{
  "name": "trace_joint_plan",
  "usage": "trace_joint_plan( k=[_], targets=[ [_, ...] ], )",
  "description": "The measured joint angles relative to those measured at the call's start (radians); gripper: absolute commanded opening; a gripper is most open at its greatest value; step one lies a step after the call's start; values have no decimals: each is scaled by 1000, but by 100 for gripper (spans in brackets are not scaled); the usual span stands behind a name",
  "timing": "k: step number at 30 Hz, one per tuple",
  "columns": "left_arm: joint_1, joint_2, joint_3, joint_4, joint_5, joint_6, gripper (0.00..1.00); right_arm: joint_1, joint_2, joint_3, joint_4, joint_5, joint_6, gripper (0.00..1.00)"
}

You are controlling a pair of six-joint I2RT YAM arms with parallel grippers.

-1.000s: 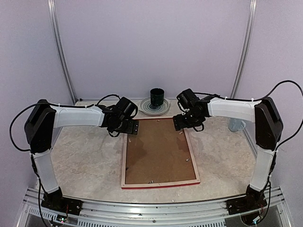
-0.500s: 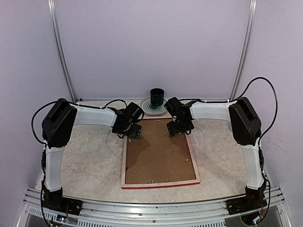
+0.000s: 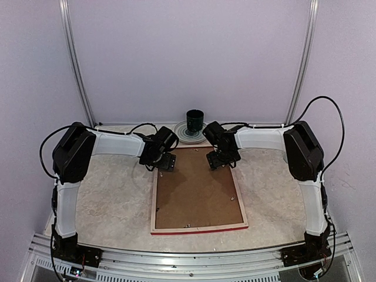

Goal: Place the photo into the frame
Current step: Adjust the photo frame at the center of the board.

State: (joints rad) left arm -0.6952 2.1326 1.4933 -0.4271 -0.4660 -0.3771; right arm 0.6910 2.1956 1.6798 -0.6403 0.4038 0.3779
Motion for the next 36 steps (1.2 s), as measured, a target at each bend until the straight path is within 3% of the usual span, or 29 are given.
trace_joint_plan(
  k=[7,13,16,22,28,36],
  targets=[
    [34,-72,0,-33,37,0,99,0,-67,-11,-28,-46,-18,84],
    [42,-280,-53,-29,89,-1,99,0,-270,-70,-19,-102,-26,89],
    [40,-401,-133,-19,126,-4,99,0,-405,-163,20,-144,-32,97],
    [6,-524,-363,21,175,-41,99,-5,-612,-463,175,-277,-37,97],
    [-29,-537,-576,131,235,-93,99,-43,-619,-654,274,-396,-17,95],
    [-29,-536,-636,263,282,-137,88,-111,-608,-778,428,-497,13,90]
  ],
)
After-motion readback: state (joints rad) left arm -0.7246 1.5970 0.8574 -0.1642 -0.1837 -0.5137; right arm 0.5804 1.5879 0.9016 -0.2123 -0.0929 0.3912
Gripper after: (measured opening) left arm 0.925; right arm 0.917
